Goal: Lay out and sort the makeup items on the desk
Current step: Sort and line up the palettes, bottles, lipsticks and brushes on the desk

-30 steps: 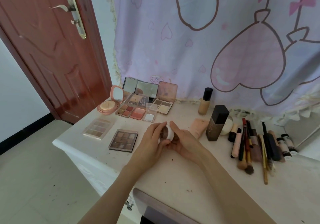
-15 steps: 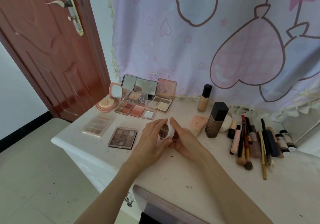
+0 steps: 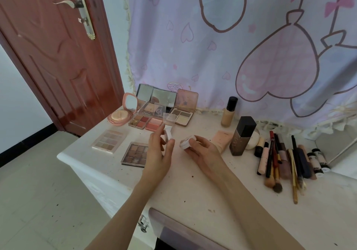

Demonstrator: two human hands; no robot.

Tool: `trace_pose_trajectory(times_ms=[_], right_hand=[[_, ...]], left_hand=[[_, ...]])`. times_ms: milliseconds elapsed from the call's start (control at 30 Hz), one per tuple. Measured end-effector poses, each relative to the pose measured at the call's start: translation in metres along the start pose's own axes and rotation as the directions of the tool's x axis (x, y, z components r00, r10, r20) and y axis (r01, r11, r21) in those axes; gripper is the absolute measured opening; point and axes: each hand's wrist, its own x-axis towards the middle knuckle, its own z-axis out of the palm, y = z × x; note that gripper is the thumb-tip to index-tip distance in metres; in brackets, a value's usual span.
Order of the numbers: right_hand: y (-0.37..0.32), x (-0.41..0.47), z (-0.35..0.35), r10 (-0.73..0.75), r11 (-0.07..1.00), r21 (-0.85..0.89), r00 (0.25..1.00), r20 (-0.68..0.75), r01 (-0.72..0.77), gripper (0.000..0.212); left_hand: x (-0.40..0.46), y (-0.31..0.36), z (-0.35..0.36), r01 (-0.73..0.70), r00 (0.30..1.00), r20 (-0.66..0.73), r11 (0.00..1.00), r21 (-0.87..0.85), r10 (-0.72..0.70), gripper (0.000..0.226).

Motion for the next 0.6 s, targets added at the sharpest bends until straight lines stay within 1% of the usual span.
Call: trace_pose_trajectory(times_ms=[33, 100, 133, 233, 300, 400, 533, 600], right_hand=[[0.0, 0.003, 0.001, -0.04, 0.99, -0.136, 0.998, -0.043, 0.034, 0.043], [-0.001, 0.008, 0.007, -0.131, 0.881, -0.465, 0.99, -0.059, 0.089, 0.052], [-0.003, 0.012, 0.011, -0.162, 0.826, -0.553, 0.986, -0.049, 0.109, 0.054], [-0.008, 0.026, 0.023, -0.227, 0.74, -0.659, 0.972, -0.055, 0.135, 0.056], [-0.008, 0.036, 0.027, -0.272, 0.644, -0.752, 0.961, -0.054, 0.14, 0.057], [-0.009, 0.049, 0.028, -0.312, 0.529, -0.833, 0.95, -0.014, 0.161, 0.062], [-0.013, 0.061, 0.026, -0.278, 0.341, -0.927, 0.959, 0.058, 0.155, 0.071], [-0.013, 0.065, 0.024, -0.253, 0.29, -0.947, 0.966, 0.062, 0.137, 0.072]], left_hand=[[0.0, 0.001, 0.0, 0.006, 1.0, -0.006, 1.0, 0.007, -0.006, 0.047], [0.0, 0.002, 0.001, 0.03, 0.999, -0.024, 1.0, 0.002, -0.03, 0.048], [0.0, 0.002, 0.0, 0.045, 0.998, -0.039, 0.999, -0.011, -0.045, 0.048], [0.001, 0.003, -0.002, 0.072, 0.995, -0.07, 0.995, -0.064, -0.077, 0.049], [0.001, 0.003, -0.001, 0.107, 0.992, -0.061, 0.992, -0.074, -0.111, 0.051], [0.002, 0.0, -0.001, 0.153, 0.987, -0.034, 0.985, -0.076, -0.156, 0.054], [0.003, -0.004, 0.0, 0.202, 0.979, 0.023, 0.975, -0.09, -0.201, 0.06], [0.003, -0.004, 0.001, 0.222, 0.974, 0.054, 0.972, -0.072, -0.218, 0.063]])
